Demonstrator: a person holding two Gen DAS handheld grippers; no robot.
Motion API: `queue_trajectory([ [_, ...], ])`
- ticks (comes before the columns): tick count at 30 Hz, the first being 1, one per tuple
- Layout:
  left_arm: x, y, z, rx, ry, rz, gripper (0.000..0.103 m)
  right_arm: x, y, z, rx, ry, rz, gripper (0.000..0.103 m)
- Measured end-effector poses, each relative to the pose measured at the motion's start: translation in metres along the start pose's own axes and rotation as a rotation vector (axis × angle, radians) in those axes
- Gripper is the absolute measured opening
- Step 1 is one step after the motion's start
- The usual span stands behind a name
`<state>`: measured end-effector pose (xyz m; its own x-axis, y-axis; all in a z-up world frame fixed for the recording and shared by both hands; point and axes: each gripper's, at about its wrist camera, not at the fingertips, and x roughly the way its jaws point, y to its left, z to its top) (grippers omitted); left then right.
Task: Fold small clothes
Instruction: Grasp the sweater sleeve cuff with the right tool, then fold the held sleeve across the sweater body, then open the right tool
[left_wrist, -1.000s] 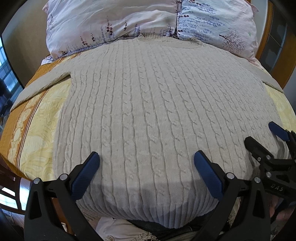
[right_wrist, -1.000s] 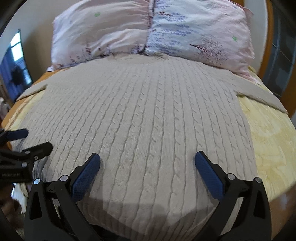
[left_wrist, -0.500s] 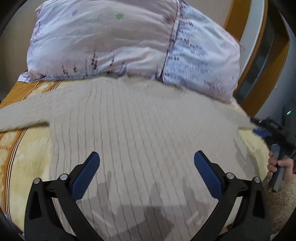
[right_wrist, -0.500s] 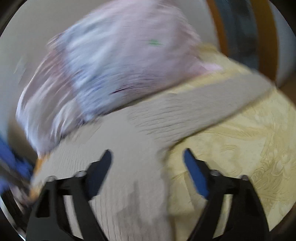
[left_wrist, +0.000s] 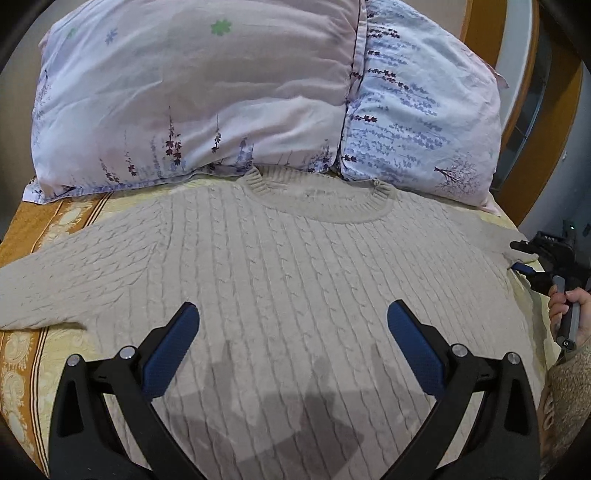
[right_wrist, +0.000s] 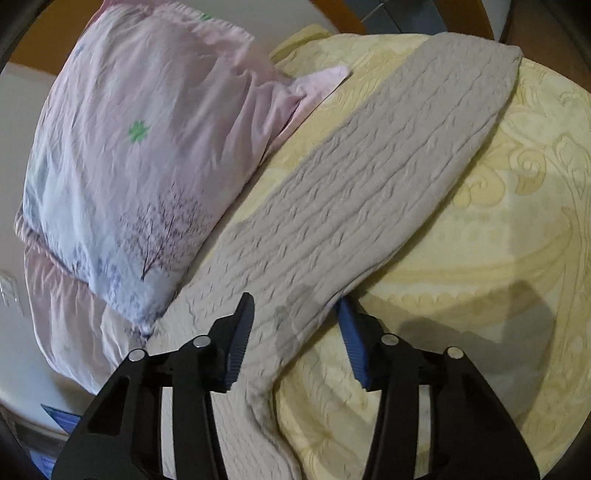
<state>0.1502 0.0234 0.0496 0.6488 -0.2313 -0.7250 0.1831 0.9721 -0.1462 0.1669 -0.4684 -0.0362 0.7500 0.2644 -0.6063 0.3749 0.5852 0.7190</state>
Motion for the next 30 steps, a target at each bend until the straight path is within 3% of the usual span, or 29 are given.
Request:
queue_trajectory([
  [6,0.008,-0.002,0.01,0.012,0.006,0.004,0.101,-0.015,-0.03,0.03,0.069,-0.13,-0.056,0.028],
  [10,0.016,-0.001,0.014,-0.003,0.014,0.002,0.101,-0.019,-0.039,0.037,0.075,-0.151,-0.067,0.017],
  [14,0.021,0.002,0.017,-0.037,0.021,-0.039,0.101,-0.023,-0.031,0.038,0.023,-0.173,-0.084,0.013],
  [20,0.023,0.012,0.021,-0.124,0.011,-0.121,0.101,-0.032,0.011,0.03,-0.106,-0.242,-0.07,0.011],
  [24,0.028,0.02,0.024,-0.192,0.022,-0.176,0.101,-0.037,0.06,0.014,-0.236,-0.254,0.01,0.011],
  [27,0.032,0.02,0.026,-0.217,0.03,-0.185,0.101,-0.031,0.101,-0.013,-0.346,-0.206,0.091,0.011],
  [30,0.036,0.016,0.026,-0.221,0.039,-0.196,0.101,-0.008,0.139,-0.053,-0.465,-0.093,0.159,0.011],
])
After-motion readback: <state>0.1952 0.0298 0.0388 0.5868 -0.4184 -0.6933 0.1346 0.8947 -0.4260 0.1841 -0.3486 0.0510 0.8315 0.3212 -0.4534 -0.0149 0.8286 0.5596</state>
